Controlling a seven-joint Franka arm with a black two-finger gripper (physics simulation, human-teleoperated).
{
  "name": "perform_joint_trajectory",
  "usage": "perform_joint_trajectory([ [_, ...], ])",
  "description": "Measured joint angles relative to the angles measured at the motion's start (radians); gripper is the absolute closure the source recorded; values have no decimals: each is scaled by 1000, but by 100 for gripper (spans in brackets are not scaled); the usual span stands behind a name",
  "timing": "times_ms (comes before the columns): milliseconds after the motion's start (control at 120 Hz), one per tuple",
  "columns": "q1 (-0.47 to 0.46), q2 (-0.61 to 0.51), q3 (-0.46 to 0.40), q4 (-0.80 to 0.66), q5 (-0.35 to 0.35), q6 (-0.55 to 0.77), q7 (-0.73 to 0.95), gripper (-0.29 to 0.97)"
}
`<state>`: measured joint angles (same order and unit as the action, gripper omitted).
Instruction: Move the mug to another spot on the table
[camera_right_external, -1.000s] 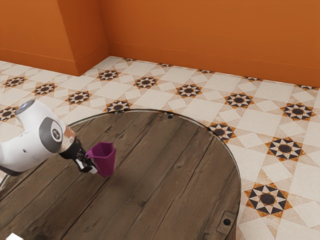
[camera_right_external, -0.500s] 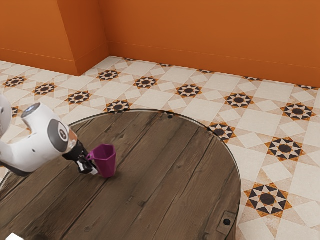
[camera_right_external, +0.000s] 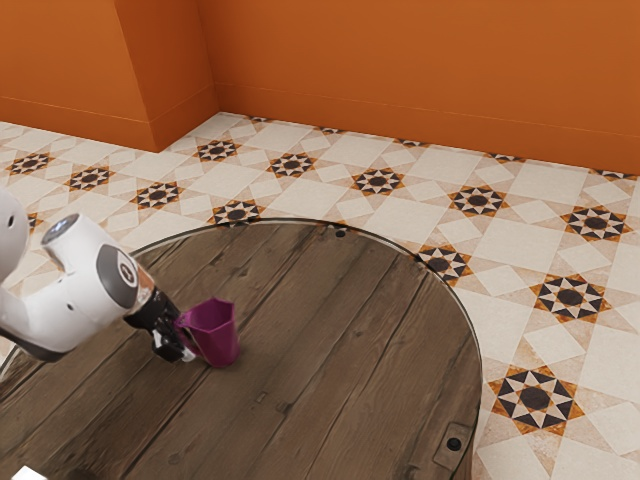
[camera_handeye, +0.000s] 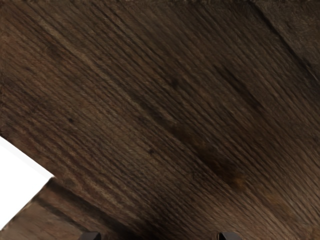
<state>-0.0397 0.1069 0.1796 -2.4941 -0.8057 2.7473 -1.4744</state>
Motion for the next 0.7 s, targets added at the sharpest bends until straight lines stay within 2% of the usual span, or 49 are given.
perform_joint_trajectory([
  [92, 1, -9, 0, -12, -13, 1, 21, 26],
  [200, 5, -29, 1, -30, -21, 0, 42, 15],
  [367, 28, -51, 7, -53, -25, -1, 67, 7],
  [500, 32, -172, 44, -50, -14, -35, 82, 4],
  [608, 107, -243, 70, -3, 140, -102, 92, 2],
  [700, 147, -240, 83, 240, 360, -272, 111, 1],
])
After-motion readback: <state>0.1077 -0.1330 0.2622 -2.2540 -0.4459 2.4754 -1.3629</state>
